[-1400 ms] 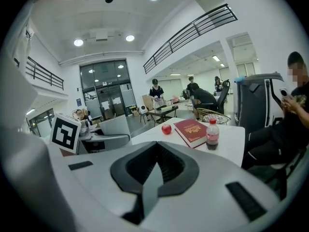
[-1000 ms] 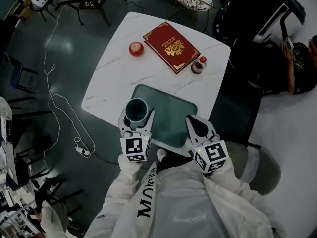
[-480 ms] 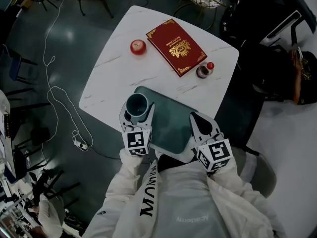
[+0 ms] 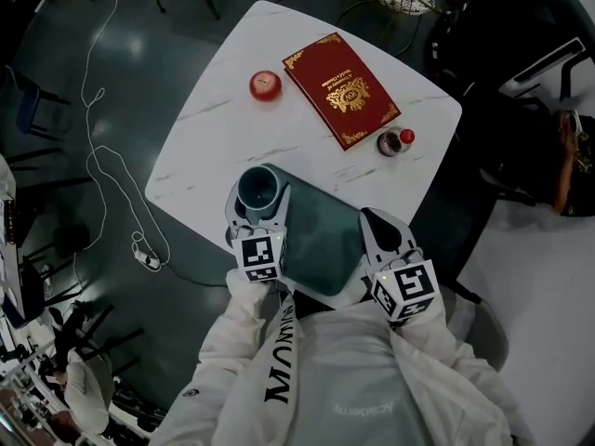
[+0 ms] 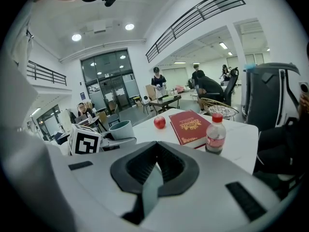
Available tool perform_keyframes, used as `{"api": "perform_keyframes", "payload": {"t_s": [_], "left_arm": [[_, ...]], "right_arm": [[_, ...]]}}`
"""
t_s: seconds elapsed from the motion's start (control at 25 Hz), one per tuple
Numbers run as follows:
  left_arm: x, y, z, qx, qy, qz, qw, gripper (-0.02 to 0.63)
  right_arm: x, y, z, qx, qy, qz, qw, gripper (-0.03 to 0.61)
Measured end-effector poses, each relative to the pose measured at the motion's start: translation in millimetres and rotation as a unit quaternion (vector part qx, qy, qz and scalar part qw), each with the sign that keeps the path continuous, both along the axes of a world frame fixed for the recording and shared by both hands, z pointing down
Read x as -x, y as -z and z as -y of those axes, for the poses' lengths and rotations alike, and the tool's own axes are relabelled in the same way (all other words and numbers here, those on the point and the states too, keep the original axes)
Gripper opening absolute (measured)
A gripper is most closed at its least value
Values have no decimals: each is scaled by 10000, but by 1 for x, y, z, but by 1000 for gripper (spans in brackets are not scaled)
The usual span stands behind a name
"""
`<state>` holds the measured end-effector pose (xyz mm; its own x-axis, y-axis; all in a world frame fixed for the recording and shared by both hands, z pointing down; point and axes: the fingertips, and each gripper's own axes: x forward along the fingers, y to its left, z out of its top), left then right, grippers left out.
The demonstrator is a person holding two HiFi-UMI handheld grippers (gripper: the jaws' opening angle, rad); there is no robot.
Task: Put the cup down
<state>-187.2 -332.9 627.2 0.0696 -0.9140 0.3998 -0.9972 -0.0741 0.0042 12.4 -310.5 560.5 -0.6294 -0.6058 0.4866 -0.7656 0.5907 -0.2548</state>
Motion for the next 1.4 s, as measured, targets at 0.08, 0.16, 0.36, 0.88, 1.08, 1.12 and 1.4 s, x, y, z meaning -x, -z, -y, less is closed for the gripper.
{"api": "perform_keyframes", "payload": {"t_s": [0.08,0.16,0.36,0.88,1.08,1.12,1.4], "left_arm": [[1,-6,4,41,31,12,10000,382],[2,-10,9,50,53,25,10000,382],[6,-26,14,178,165,4,9997,382],[14,-48,23,345,315,10,9989,382],[14,-53,24,358,318,21,9989,382],[14,-54,25,346,312,28,9989,382],[16,-54,24,350,403,-135,9985,382]], "right_arm": [[1,-3,4,30,38,-10,10000,6],[2,-6,7,63,77,-23,9999,5],[3,-13,14,156,148,-73,9997,5],[3,-22,27,289,164,-122,9994,5],[2,-24,27,310,137,-134,9993,5],[2,-24,27,316,131,-136,9993,5],[0,-22,29,373,48,-85,9993,5]]}}
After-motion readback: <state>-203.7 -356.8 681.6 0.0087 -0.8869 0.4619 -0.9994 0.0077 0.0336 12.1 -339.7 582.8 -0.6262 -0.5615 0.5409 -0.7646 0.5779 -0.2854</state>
